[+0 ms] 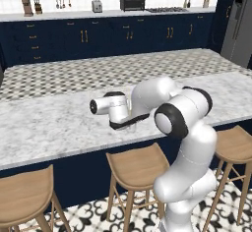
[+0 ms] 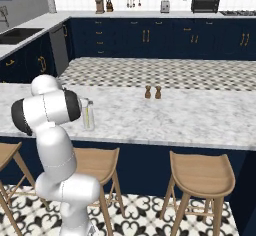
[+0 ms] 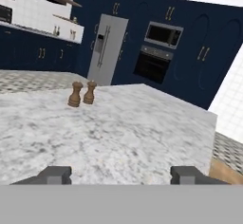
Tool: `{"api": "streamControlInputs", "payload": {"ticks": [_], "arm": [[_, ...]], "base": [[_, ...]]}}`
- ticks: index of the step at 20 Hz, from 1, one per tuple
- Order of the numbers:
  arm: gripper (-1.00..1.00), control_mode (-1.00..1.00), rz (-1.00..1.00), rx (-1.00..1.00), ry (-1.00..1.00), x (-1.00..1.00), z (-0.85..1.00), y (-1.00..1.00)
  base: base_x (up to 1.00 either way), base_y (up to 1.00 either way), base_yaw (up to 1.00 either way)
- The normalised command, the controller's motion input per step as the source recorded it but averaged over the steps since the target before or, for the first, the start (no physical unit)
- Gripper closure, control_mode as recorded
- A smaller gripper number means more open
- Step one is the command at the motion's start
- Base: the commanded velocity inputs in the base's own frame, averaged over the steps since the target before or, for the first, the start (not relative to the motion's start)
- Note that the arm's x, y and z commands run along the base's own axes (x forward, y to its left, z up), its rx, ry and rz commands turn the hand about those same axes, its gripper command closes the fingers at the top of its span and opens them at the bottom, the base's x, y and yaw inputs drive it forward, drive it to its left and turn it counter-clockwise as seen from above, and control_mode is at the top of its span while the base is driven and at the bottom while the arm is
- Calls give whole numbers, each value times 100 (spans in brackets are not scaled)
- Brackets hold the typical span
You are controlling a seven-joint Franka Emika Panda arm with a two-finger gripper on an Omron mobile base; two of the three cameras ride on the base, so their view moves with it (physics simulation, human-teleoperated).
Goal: Take a straw from the drawer in front and place it inside the glass cup on the dining counter.
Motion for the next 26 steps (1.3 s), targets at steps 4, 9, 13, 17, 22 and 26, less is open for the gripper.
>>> {"api": "streamControlInputs", "payload": {"ticks": [4,9,13,17,22,26], "arm": [[-100,-100,0,1,-4,-30,60,0],[-100,-100,0,6,-15,-32,100,-4],[-100,-100,0,16,-7,-44,100,-20],[-100,-100,5,30,1,-72,100,-49],[-100,-100,8,42,9,-73,81,-73],[-100,-100,10,38,19,-43,45,-83]], "base": [[0,0,0],[0,0,0],[0,0,0],[0,0,0],[0,0,0],[0,0,0]]}}
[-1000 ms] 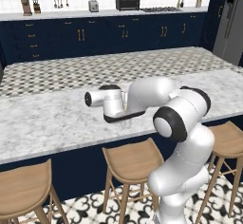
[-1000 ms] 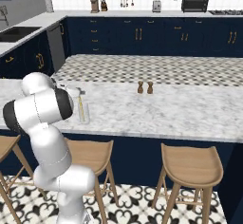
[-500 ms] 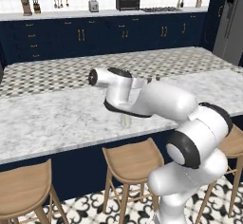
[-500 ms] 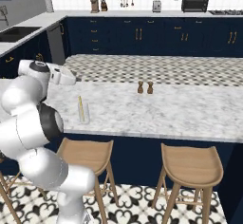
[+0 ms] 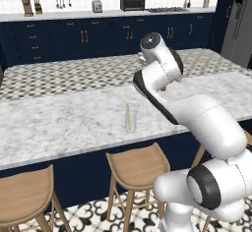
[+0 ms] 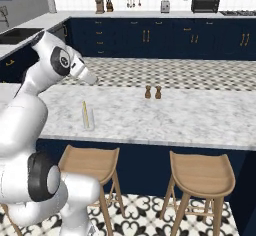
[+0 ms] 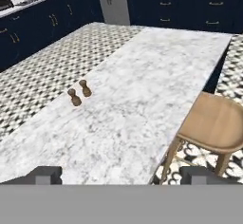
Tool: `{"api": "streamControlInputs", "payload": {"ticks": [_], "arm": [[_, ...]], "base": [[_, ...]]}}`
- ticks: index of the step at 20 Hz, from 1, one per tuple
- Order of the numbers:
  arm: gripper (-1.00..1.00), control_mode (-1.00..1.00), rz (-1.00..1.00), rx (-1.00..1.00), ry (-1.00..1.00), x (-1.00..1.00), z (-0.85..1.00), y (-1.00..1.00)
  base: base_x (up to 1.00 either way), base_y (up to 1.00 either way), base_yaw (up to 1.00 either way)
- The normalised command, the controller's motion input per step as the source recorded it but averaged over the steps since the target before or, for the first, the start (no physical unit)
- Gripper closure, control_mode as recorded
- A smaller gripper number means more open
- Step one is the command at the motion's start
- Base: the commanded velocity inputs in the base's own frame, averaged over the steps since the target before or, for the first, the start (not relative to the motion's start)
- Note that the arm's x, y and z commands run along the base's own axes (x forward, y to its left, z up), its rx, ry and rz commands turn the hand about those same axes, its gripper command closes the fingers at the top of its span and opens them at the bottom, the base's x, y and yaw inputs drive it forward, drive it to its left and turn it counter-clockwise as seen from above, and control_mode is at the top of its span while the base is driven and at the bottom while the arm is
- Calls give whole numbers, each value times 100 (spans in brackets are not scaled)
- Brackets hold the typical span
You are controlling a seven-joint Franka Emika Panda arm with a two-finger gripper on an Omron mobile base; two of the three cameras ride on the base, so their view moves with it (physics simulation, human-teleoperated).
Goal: Take a straw from the drawer in front and place it inside the glass cup on the dining counter.
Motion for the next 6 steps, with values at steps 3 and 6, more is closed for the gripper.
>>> {"api": "streamControlInputs", "payload": {"ticks": [3,6], "arm": [[-100,-100,10,32,25,-29,8,-80],[-100,-100,10,26,28,-34,-8,-70]], "base": [[0,0,0],[0,0,0]]}}
